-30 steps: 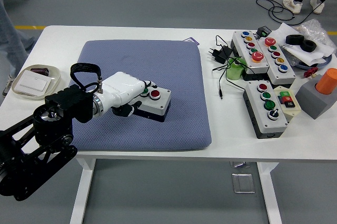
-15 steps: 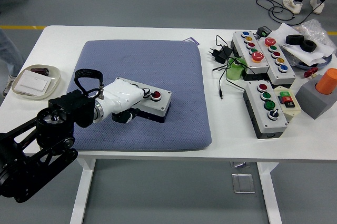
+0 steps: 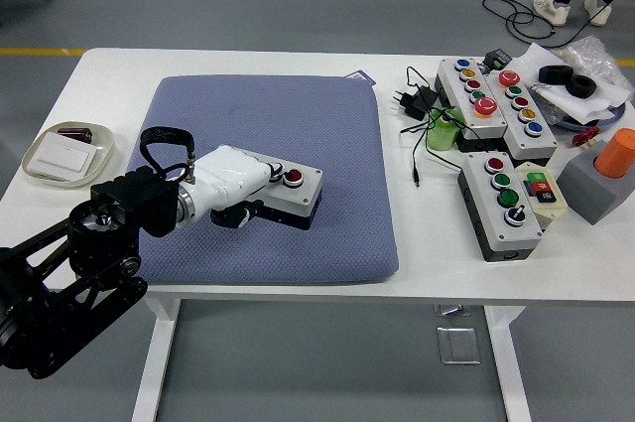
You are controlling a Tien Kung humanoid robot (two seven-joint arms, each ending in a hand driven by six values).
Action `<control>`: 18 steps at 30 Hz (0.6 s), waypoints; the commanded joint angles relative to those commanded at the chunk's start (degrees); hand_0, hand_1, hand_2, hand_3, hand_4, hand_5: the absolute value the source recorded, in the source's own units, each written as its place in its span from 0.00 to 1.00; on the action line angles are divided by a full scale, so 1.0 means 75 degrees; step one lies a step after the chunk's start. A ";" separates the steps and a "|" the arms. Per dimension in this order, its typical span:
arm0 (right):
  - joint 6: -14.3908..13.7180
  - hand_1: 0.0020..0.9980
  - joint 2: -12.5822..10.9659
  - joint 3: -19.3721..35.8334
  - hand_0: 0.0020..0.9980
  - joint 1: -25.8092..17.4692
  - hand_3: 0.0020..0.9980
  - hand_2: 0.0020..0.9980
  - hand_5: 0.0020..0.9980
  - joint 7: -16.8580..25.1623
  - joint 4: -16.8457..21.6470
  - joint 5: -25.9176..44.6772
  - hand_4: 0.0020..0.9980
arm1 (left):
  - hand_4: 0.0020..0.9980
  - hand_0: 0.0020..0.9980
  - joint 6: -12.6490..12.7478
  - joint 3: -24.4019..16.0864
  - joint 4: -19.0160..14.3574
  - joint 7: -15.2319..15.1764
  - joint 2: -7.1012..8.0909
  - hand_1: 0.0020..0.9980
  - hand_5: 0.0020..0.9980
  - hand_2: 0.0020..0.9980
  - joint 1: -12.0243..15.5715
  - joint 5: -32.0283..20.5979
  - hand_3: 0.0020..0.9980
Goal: Pick up the button,place it on the desk,press the button,press the button
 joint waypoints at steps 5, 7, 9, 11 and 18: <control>-0.0007 0.47 0.0006 0.0002 0.63 0.0004 0.58 0.53 0.01 -0.0004 0.0000 0.0020 0.27 | 0.91 0.09 0.1102 -0.0419 -0.0196 0.0421 -0.0004 0.12 0.64 0.17 0.0070 0.0000 0.92; -0.0008 0.47 0.0006 -0.0001 0.63 0.0005 0.58 0.53 0.01 -0.0003 0.0000 0.0027 0.27 | 0.91 0.09 0.1423 -0.0573 -0.0253 0.0562 -0.0006 0.12 0.64 0.17 0.0090 0.0000 0.92; -0.0010 0.47 0.0007 0.0003 0.63 0.0008 0.58 0.53 0.01 -0.0003 0.0000 0.0025 0.27 | 0.94 0.14 0.1958 -0.0894 -0.0316 0.0774 -0.0014 0.27 1.00 0.31 0.0123 0.0000 0.98; -0.0011 0.47 0.0007 0.0002 0.63 0.0008 0.58 0.53 0.01 -0.0001 0.0000 0.0031 0.27 | 0.94 0.14 0.2389 -0.1077 -0.0272 0.0801 -0.0029 0.27 1.00 0.31 0.0144 0.0000 0.98; -0.0014 0.47 0.0014 0.0004 0.63 0.0005 0.58 0.53 0.01 0.0000 0.0000 0.0048 0.27 | 0.90 0.72 0.4541 -0.1581 0.0319 0.0076 -0.0089 0.85 1.00 0.95 0.0220 -0.1526 1.00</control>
